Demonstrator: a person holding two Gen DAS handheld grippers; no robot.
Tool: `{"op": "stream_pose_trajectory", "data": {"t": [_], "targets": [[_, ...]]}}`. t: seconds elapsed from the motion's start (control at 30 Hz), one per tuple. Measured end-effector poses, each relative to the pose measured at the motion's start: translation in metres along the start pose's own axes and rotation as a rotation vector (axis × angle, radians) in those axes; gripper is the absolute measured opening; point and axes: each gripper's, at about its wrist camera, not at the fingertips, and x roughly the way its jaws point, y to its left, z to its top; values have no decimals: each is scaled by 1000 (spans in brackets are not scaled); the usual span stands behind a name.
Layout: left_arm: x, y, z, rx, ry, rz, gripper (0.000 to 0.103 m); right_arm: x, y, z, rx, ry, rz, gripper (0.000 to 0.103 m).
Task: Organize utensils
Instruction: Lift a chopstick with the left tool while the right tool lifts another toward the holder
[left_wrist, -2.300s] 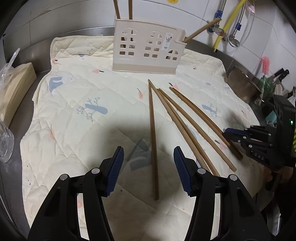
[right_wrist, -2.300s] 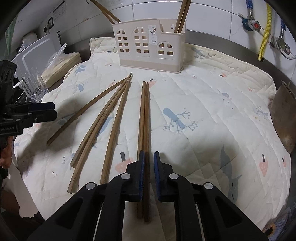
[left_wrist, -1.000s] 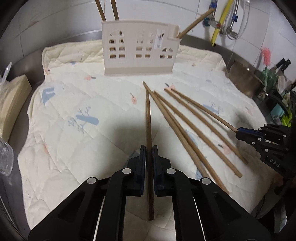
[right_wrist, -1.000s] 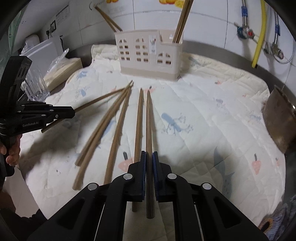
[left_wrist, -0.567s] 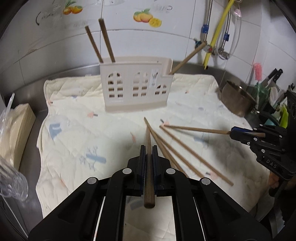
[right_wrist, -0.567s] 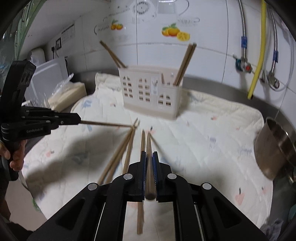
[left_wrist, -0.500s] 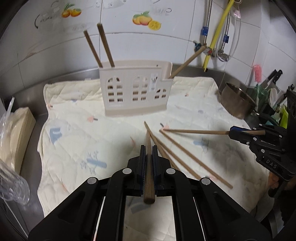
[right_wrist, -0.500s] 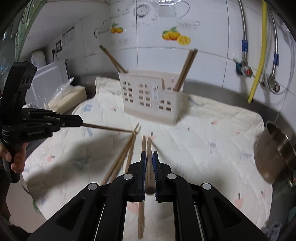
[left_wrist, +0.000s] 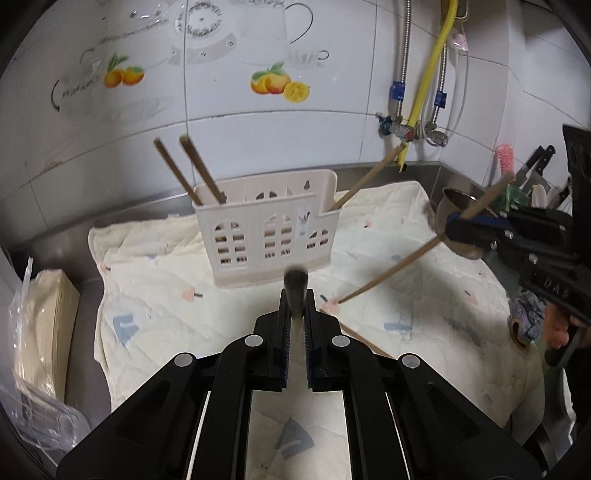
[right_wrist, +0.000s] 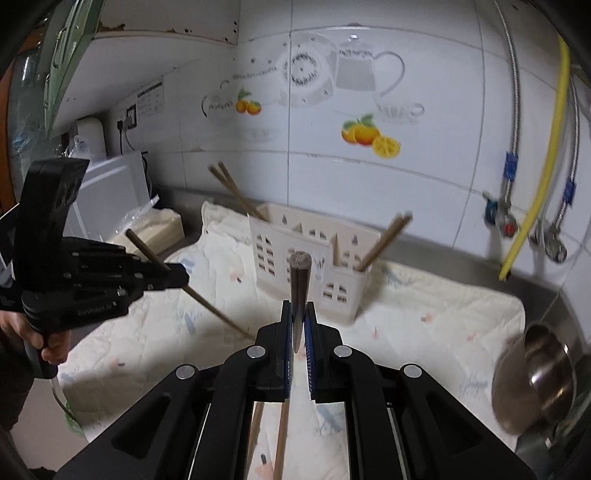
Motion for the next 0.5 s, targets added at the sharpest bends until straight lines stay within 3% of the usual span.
{"op": "stream_pose_trajectory", "data": {"t": [0.23,0.5], "targets": [[-19,0,39,26,-61,-29,5,-9,-8,45,-23,-30,9,6],[-40,1,107,68,-182,19,5,-21,-24,90,-20,-72,-5,6]]}}
